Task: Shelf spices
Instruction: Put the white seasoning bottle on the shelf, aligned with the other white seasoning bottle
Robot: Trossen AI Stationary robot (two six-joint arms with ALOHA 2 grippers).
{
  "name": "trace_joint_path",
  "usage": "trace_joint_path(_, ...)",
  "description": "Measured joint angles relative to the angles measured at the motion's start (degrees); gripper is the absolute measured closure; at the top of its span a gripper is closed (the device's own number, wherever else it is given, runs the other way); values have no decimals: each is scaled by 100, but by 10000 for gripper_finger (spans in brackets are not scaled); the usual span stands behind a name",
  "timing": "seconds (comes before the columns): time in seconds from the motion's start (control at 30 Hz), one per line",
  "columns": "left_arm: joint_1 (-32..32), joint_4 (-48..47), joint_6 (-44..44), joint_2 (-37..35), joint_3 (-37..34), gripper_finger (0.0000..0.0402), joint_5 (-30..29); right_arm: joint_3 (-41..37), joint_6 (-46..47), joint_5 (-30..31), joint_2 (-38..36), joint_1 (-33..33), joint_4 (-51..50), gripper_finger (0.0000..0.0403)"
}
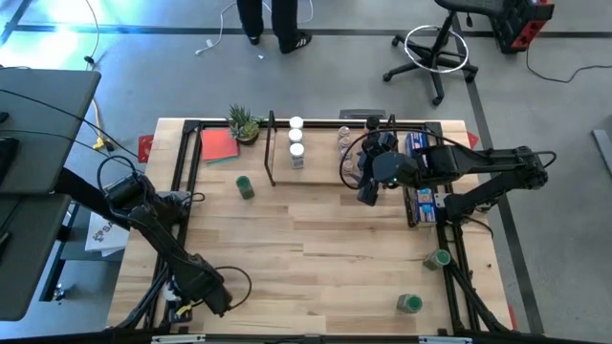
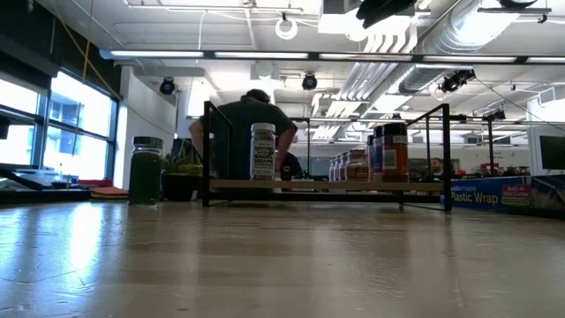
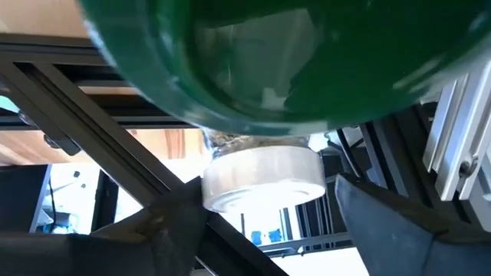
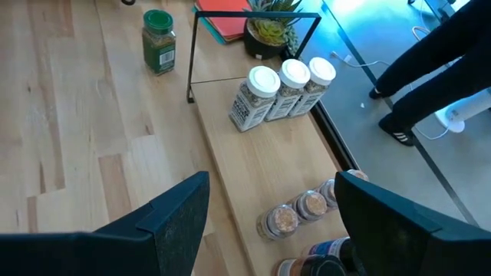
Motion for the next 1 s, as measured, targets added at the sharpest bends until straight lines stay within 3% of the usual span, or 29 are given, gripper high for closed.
trace_joint_path(0.3, 166, 14, -388, 0, 2, 203, -115, 0, -2, 1, 0, 0, -1, 128)
trace_joint_path(0.47, 245, -206, -461, -1, 179, 199, -312, 0, -17, 1, 0, 0, -1, 128)
trace_joint_path(0.63, 374, -1185, -265, -44, 605, 194, -432, 0, -19, 1, 0, 0, 0, 128)
trace_joint_path(1.0, 1278, -1536, -730, -1047, 811, 197, -813, 0, -437, 3, -2, 0, 2, 128)
